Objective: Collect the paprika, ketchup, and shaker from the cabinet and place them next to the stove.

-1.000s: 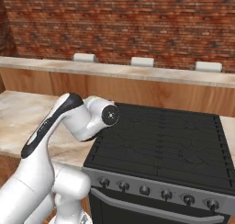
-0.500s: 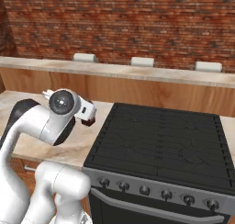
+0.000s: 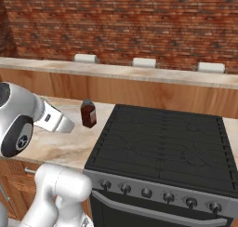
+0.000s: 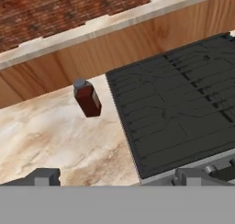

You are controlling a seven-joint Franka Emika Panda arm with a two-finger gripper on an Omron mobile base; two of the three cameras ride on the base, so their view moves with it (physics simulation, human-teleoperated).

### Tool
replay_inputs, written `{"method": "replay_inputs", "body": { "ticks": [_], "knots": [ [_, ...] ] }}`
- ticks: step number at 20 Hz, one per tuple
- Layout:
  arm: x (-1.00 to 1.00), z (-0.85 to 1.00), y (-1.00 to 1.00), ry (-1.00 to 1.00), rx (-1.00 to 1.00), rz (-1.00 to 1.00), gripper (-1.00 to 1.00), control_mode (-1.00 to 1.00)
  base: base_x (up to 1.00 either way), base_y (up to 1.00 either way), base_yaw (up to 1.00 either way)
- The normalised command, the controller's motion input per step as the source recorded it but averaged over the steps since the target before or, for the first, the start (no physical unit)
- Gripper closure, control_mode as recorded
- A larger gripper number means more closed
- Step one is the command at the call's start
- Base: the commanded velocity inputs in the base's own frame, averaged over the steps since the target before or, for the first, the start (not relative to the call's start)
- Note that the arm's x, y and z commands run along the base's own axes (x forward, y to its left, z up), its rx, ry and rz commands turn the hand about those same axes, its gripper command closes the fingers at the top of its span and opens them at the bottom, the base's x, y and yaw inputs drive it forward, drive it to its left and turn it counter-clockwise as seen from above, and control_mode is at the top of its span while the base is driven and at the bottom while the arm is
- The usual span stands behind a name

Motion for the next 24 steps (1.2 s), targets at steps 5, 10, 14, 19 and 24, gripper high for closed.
{"method": "replay_inputs", "body": {
  "ticks": [5, 10, 14, 19, 24],
  "knots": [
    [-0.56, -0.02, 0.18, 0.0, -0.14, -0.09, -1.0, -1.0, 0.0, 0.0, 0.0],
    [-0.03, -0.01, 0.11, 0.0, -0.08, 0.01, -1.0, -1.0, 0.0, 0.0, 0.0],
    [-0.09, -0.05, 0.01, 0.0, -0.03, 0.0, -1.0, -1.0, 0.0, 0.0, 0.0],
    [-0.31, -0.06, 0.0, -0.02, -0.01, -0.02, -1.0, 1.0, -0.27, 0.02, -0.09],
    [0.0, 0.0, 0.0, 0.0, 0.0, 0.0, -1.0, 1.0, -0.75, 0.23, -0.36]
  ]
}}
